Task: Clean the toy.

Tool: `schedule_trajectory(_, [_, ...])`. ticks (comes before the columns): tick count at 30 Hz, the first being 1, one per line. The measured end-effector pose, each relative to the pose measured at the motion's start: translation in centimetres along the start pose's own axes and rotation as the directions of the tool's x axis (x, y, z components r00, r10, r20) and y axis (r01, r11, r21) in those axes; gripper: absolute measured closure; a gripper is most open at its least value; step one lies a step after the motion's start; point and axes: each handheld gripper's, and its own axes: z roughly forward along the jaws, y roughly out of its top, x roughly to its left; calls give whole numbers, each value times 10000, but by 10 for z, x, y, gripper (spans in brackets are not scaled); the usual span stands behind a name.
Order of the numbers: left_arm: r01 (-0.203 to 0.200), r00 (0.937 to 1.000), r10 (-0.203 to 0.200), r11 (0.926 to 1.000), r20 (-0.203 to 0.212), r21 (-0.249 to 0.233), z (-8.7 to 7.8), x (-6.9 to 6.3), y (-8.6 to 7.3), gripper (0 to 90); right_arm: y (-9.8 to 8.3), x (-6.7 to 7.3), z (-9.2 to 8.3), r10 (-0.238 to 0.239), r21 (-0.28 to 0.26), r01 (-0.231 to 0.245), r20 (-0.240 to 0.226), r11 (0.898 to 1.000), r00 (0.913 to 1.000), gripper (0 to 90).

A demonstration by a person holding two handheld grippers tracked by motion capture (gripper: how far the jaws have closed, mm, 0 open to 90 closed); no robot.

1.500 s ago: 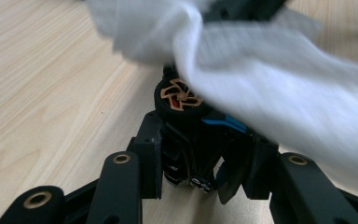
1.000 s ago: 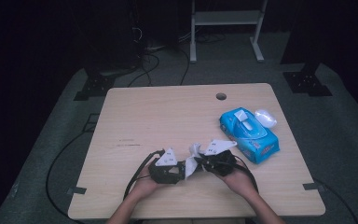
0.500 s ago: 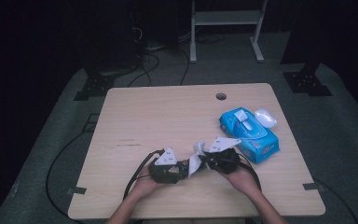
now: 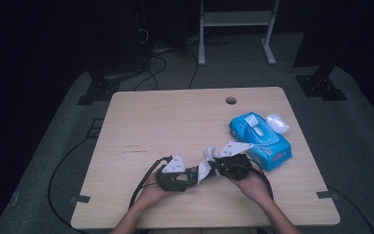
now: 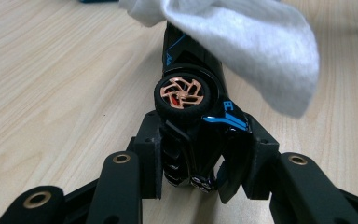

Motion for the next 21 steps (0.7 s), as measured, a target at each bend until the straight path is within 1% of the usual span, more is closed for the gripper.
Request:
schedule_trajectory(1, [-34,10000,34,10000,7,15,0,0,0,581,1,2,1,-99,20,99,50,9999,9999,818])
schedule_trajectory(2, [-34,10000,34,10000,0,46,0,0,0,581,2,4,2,-135,-28,135,-48,9999,9999,818])
schedule_trajectory(3, [-9,10000,9,10000,-16,54,0,-1,1,581,3,8,6,-132,-108,129,-321,9999,9994,817])
schedule_trajectory(5, [-77,10000,77,9999,-34,69,0,-1,1,581,8,19,13,-297,-231,282,-652,9993,9974,817])
schedule_trajectory(6, [-73,10000,73,9999,-40,90,0,-1,1,580,10,25,16,-338,-307,311,-904,9990,9953,817])
schedule_trajectory(7, [-25,10000,25,10000,-6,80,-1,0,0,581,11,29,17,-464,-374,429,-992,9984,9940,817])
schedule_trajectory(8, [-15,10000,15,10000,-1,71,-1,0,0,581,12,33,17,-660,-338,629,-997,9974,9928,815])
schedule_trajectory(9, [-29,10000,29,10000,-35,75,-1,-1,1,581,12,33,17,-756,-296,732,-934,9969,9927,815])
schedule_trajectory(10, [-37,10000,37,10000,-45,75,-1,-1,1,581,11,30,15,-804,-222,790,-689,9966,9944,815])
schedule_trajectory(11, [-30,10000,30,10000,-38,76,-1,-1,1,581,10,27,14,-727,-159,720,-512,9973,9960,815])
schedule_trajectory(12, [19,10000,-19,10000,-12,78,-1,-1,1,581,8,19,12,-531,-139,527,-333,9985,9980,816])
schedule_trajectory(13, [-26,10000,26,10000,-7,77,-1,-1,1,580,7,14,10,-376,-124,374,-203,9992,9991,817])
schedule_trajectory(14, [-34,10000,34,10000,-8,60,-1,-1,1,580,6,12,10,-302,-114,300,-159,9995,9994,818])
schedule_trajectory(15, [-18,10000,18,10000,-3,58,-1,-1,1,580,6,11,10,-235,-142,232,-217,9996,9995,818])
schedule_trajectory(16, [-15,10000,15,10000,6,57,-1,-1,1,580,6,14,11,-262,-225,255,-328,9994,9991,818])
schedule_trajectory(17, [-20,10000,20,10000,21,65,-1,-1,1,580,7,18,12,-299,-307,281,-569,9991,9979,817])
schedule_trajectory(18, [-49,10000,49,9999,14,97,-1,0,1,581,8,24,15,-427,-396,394,-867,9984,9953,816])
schedule_trajectory(20, [0,10000,0,10000,50,74,-2,1,0,581,11,36,18,-787,-493,738,-1074,9961,9911,812])
schedule_trajectory(21, [-2,10000,1,10000,45,69,-2,0,0,581,12,38,18,-942,-460,895,-1123,9949,9892,811])
